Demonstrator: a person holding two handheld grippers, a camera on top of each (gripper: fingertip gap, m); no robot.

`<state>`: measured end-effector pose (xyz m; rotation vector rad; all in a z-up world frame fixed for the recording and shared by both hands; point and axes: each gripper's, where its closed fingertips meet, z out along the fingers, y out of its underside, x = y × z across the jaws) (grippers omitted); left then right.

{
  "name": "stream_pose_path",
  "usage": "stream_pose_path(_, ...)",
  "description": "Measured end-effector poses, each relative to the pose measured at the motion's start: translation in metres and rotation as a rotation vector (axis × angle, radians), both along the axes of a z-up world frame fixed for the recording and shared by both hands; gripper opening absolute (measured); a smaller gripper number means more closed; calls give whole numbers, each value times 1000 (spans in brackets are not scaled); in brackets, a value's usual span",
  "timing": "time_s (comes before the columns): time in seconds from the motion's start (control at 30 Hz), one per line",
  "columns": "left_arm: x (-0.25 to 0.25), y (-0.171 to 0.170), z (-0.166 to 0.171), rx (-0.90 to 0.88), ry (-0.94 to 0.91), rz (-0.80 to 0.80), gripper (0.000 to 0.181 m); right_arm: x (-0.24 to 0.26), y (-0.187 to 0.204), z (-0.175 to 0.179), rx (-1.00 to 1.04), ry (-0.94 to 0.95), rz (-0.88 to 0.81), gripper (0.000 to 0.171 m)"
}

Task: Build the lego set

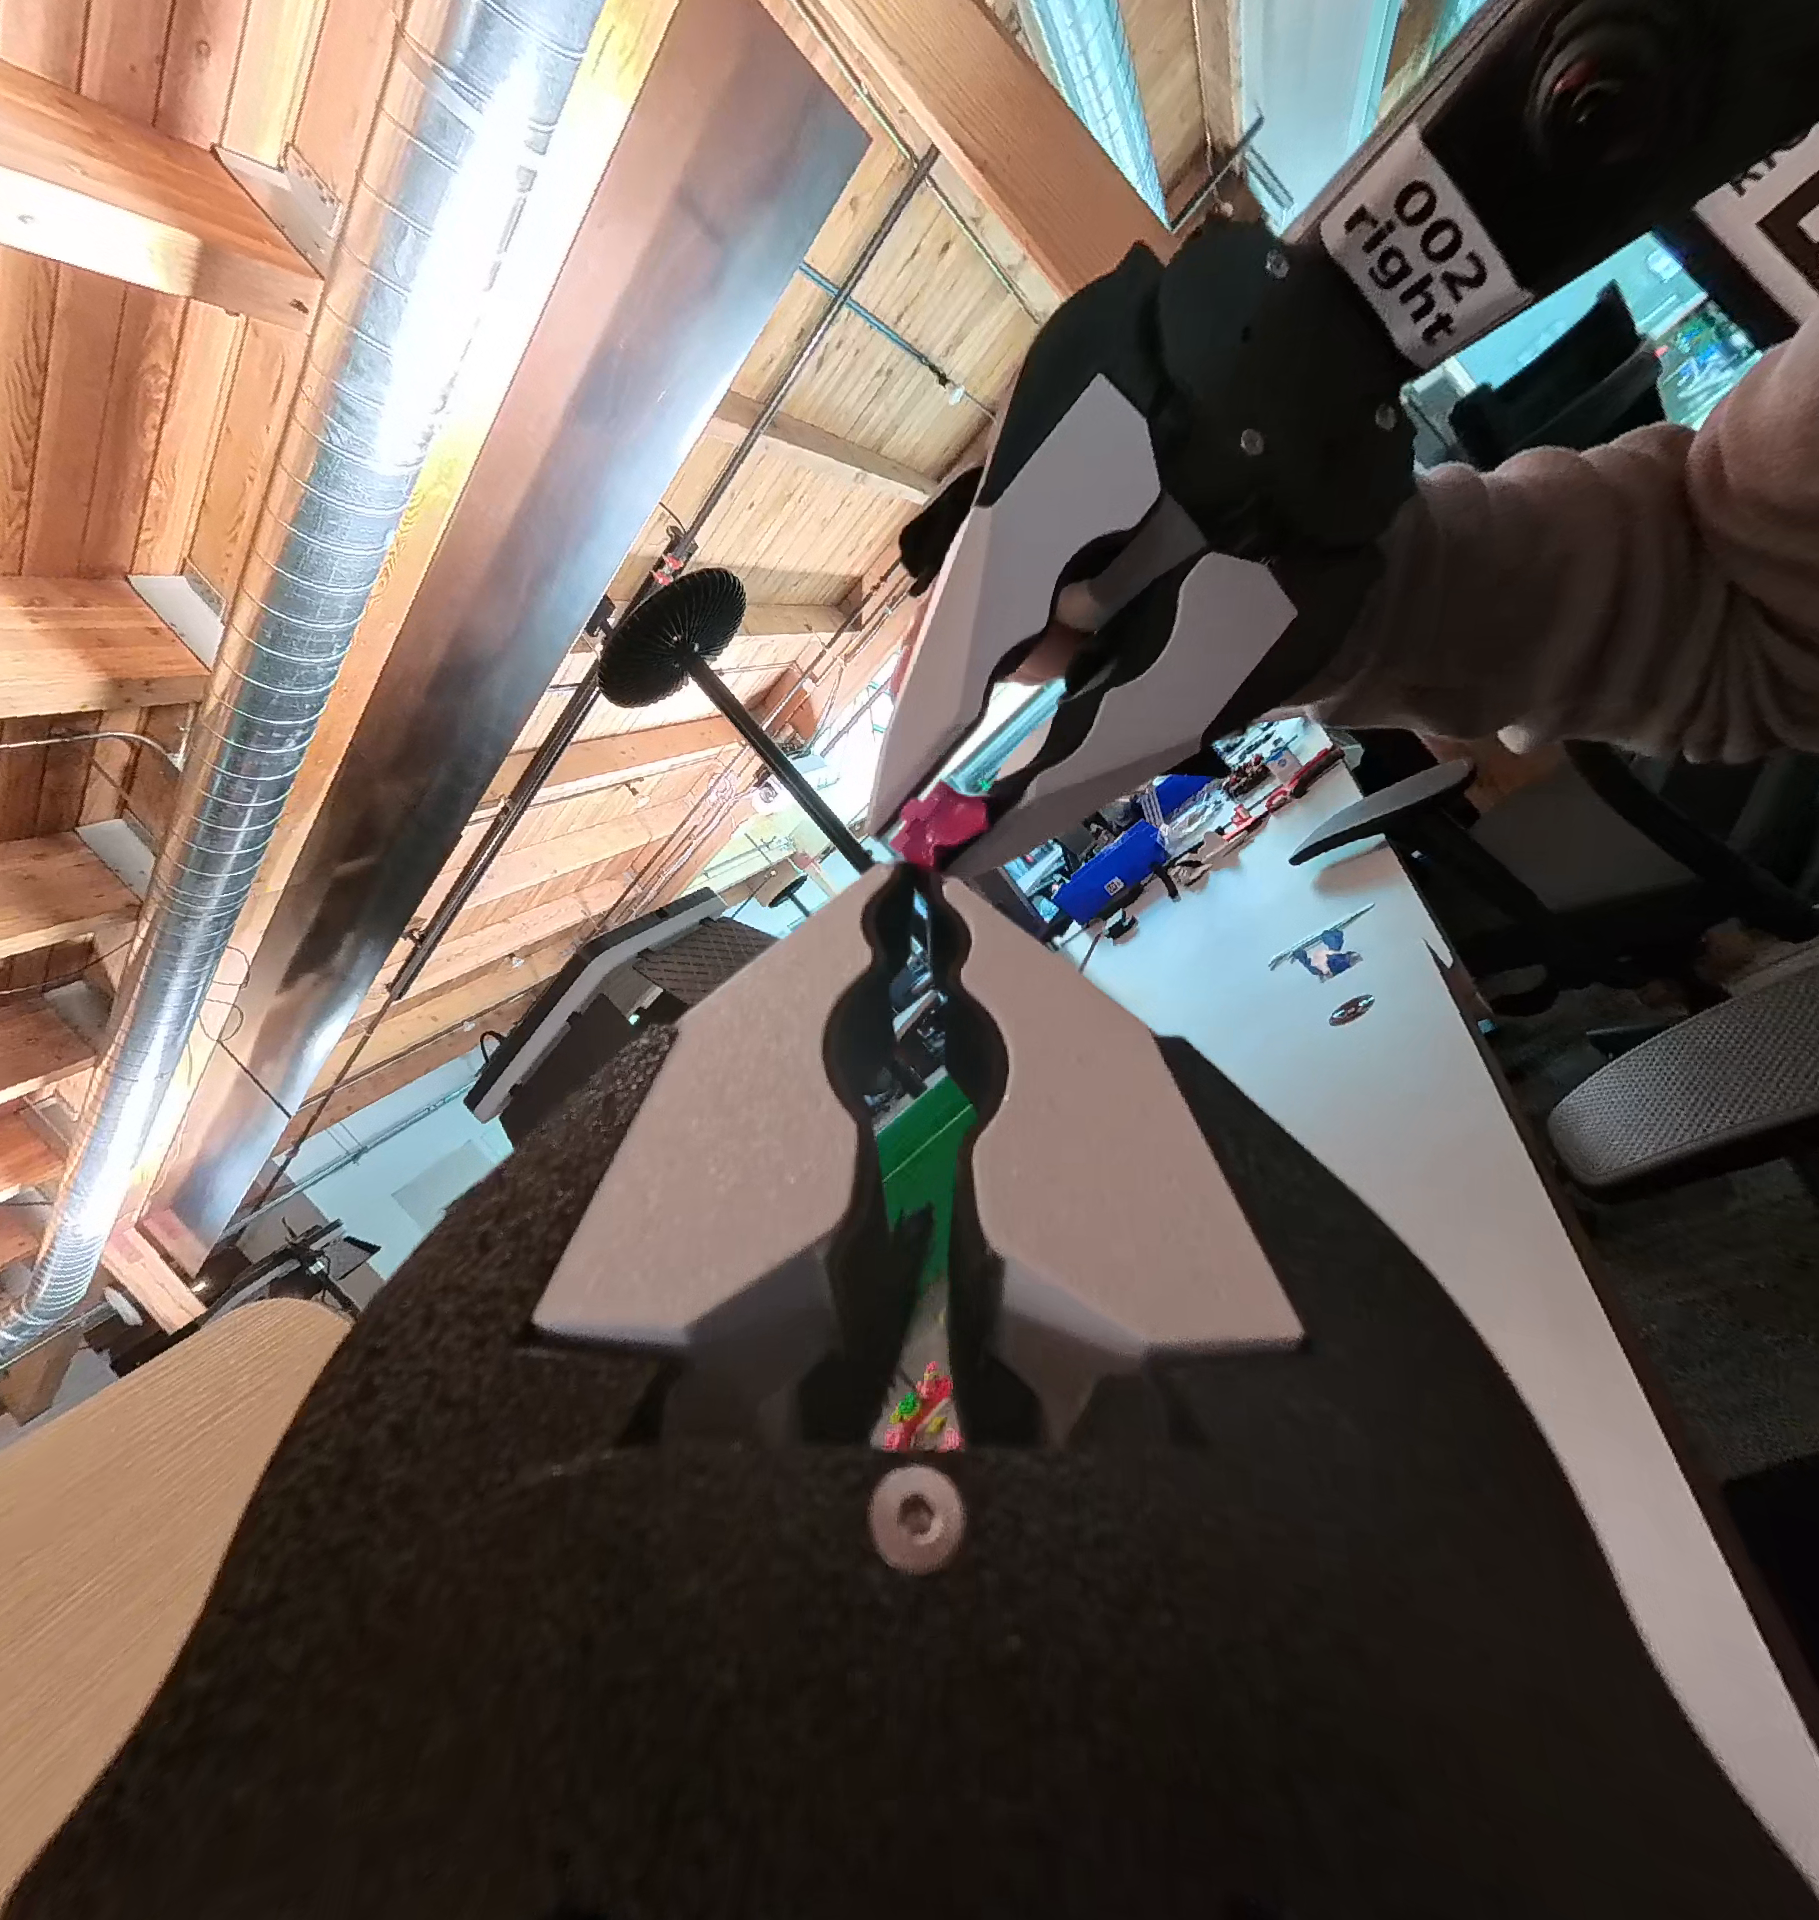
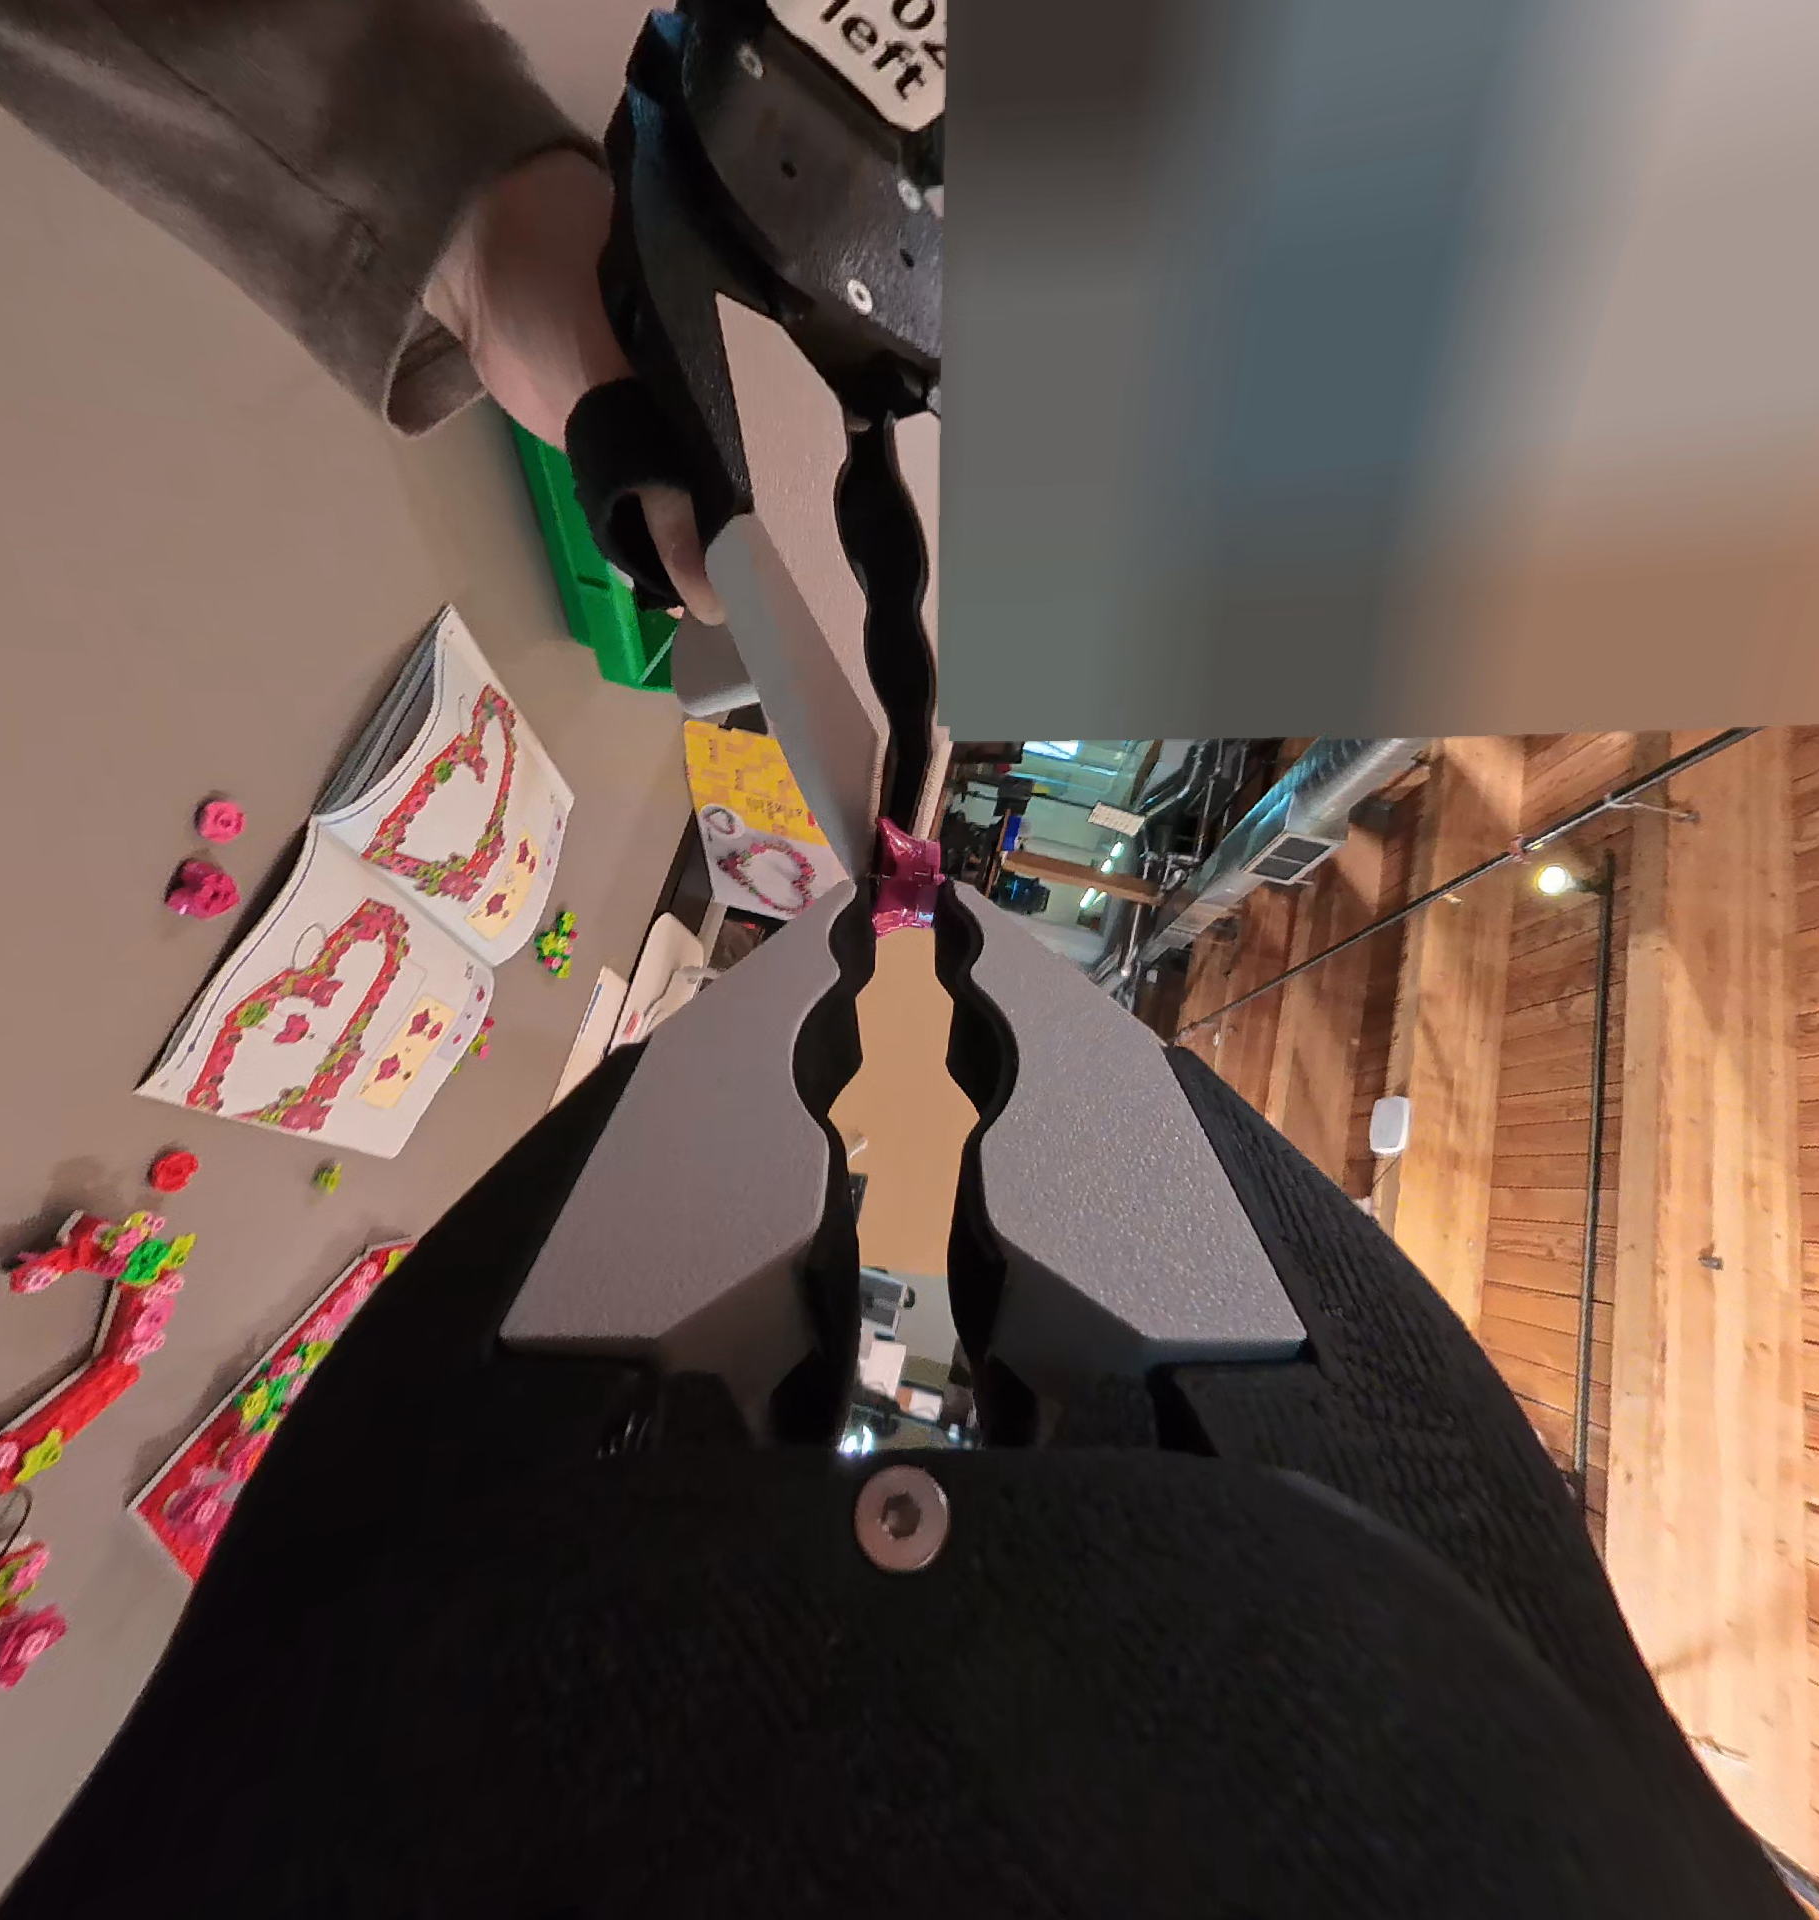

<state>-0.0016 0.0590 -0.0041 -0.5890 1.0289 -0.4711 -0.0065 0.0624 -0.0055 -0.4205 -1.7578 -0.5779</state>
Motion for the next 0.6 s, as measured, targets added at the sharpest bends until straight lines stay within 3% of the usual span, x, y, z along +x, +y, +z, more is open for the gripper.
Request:
stream_pose_path(0.17,5,7,-6,-7,29,28,0,4,6,-4,10,-6,-22,9)
stream_pose_path(0.27,2,8,-2,-20,-7,16,0,2,7,-1,-8,98,25,12)
stream_pose_path(0.3,1,10,-1,-25,-14,17,0,1,9,-2,-11,129,37,16)
stream_pose_path(0.33,1,12,-1,-31,-21,19,0,2,12,-2,-9,153,35,35)
stream_pose_path(0.4,-1,16,-3,-44,-22,28,0,7,22,0,-31,217,3,54)
stream_pose_path(0.6,-14,44,-7,-66,-38,141,0,41,48,-4,-174,452,44,54)
